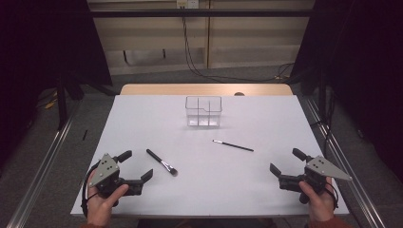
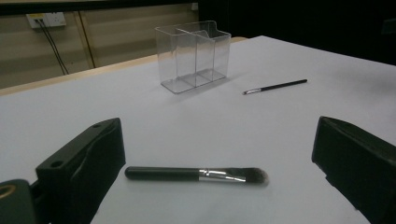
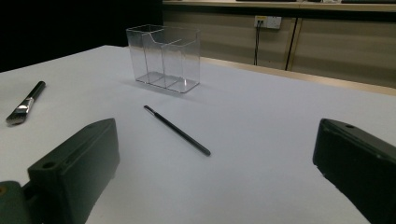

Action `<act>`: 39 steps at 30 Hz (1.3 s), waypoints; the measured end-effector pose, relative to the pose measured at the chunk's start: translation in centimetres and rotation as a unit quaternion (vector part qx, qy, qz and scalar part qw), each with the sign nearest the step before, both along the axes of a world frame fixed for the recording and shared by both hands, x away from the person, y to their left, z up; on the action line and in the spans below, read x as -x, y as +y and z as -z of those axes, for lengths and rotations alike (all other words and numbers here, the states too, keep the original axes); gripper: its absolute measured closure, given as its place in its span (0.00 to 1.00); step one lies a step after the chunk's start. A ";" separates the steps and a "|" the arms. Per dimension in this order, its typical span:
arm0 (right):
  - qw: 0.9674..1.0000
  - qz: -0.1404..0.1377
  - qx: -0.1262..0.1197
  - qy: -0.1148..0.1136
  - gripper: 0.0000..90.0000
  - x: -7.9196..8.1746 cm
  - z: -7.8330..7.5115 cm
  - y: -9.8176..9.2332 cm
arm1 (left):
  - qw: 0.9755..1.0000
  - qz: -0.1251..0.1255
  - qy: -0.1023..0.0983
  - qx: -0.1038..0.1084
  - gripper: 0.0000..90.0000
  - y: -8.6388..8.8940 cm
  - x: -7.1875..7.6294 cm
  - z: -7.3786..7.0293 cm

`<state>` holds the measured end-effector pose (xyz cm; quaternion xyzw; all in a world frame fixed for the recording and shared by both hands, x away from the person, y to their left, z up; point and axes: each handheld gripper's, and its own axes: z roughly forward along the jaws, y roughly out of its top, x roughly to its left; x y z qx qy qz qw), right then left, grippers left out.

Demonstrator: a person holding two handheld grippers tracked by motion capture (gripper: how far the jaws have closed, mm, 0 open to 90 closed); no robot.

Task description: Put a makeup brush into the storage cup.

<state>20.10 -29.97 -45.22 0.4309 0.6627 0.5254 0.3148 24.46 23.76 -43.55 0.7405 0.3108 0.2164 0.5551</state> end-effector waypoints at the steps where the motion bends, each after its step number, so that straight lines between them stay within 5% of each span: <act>1: 1.000 0.001 0.000 0.000 0.00 0.0 0.0 0.0 | 1.000 0.000 -0.003 -0.005 0.03 0.0 -0.1 -0.1; 18: 1.000 -0.003 -0.001 0.003 0.00 -0.1 0.0 0.1 | 1.000 -0.002 -0.027 0.009 0.02 -0.8 -3.7 -1.3; 39: 1.000 -0.003 -0.005 0.007 0.00 -0.2 0.1 0.1 | 0.999 -0.015 -0.037 -0.005 0.03 -2.2 -8.5 -2.4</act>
